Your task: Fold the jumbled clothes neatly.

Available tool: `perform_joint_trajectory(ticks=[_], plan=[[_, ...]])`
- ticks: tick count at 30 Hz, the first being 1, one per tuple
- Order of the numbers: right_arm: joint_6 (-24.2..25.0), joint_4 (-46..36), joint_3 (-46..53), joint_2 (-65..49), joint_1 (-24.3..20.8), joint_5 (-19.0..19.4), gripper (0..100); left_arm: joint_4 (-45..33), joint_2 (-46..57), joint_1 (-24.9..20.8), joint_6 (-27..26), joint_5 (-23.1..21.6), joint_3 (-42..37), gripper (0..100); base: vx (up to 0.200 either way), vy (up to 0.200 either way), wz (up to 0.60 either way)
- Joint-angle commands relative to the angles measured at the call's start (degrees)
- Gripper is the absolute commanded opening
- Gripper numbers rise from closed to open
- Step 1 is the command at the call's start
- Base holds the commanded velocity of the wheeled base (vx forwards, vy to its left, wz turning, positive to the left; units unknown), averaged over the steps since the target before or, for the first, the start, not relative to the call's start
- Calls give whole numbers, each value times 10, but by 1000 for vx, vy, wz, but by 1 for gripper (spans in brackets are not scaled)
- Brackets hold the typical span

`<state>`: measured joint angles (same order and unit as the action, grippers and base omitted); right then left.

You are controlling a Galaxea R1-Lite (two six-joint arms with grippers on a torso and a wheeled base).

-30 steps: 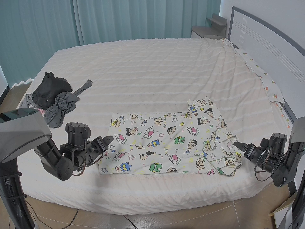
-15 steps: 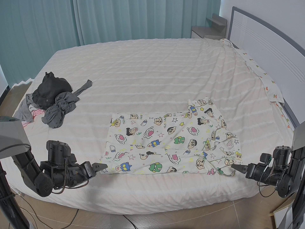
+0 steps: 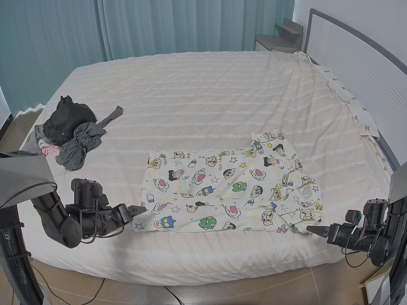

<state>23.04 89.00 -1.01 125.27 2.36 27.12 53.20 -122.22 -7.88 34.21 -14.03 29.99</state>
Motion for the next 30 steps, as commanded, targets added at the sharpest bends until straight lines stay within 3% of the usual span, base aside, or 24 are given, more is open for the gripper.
perform_joint_trajectory(ticks=[1,11,12,21,30], plan=[[1,8,10,2,-1,0,100,0,-37,-14,1,0,29,100,0,0,0],[2,8,10,1,-1,-1,100,-1,-69,-36,1,5,64,100,0,0,0],[2,8,10,2,-1,-1,100,-1,-69,-38,1,5,66,0,0,0,0],[4,9,10,2,0,-1,100,-3,-56,-35,1,6,57,0,0,0,0],[4,9,10,2,1,-1,100,-60,-3,-34,-12,6,63,0,0,0,0]])
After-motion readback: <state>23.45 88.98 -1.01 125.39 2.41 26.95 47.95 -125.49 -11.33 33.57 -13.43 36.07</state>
